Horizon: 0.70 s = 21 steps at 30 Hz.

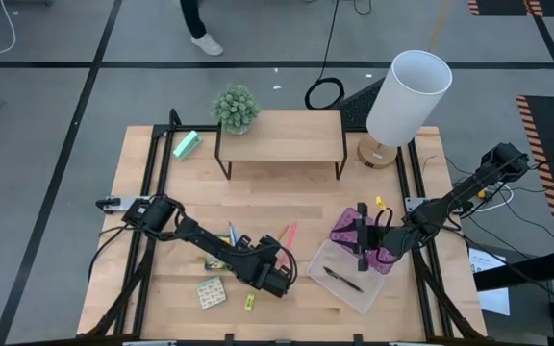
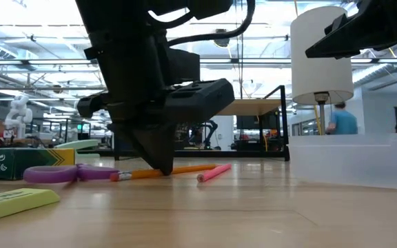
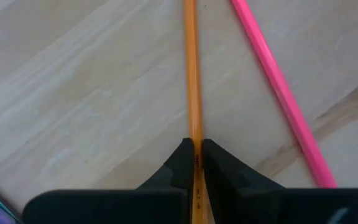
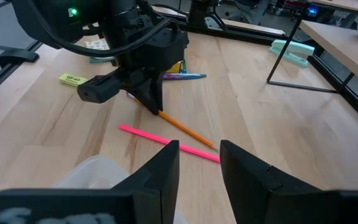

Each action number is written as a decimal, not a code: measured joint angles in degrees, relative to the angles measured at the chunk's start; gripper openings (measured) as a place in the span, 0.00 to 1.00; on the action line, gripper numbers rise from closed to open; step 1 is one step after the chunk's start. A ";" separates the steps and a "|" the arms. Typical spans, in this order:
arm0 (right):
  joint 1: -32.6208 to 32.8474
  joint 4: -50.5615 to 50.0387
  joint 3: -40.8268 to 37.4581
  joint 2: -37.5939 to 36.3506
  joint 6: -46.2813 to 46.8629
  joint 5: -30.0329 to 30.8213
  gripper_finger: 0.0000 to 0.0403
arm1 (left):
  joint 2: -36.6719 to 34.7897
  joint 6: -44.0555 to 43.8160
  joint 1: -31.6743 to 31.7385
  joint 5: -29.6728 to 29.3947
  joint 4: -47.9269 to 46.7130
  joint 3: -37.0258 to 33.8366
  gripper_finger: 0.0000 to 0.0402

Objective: Pack school essentials
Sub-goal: Put the orange pencil into the purple supply box

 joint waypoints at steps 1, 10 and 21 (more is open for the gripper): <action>0.00 0.00 0.00 0.00 0.00 0.00 0.28 | -0.27 0.24 0.03 -0.03 -0.33 -0.03 0.06; 0.00 -0.36 0.00 0.02 -0.22 -0.02 0.28 | -2.75 4.14 1.00 -0.50 -1.34 -0.07 0.06; 0.00 -0.48 0.00 0.02 -0.22 -0.02 0.28 | -6.56 12.07 2.94 -1.58 -0.83 -0.07 0.06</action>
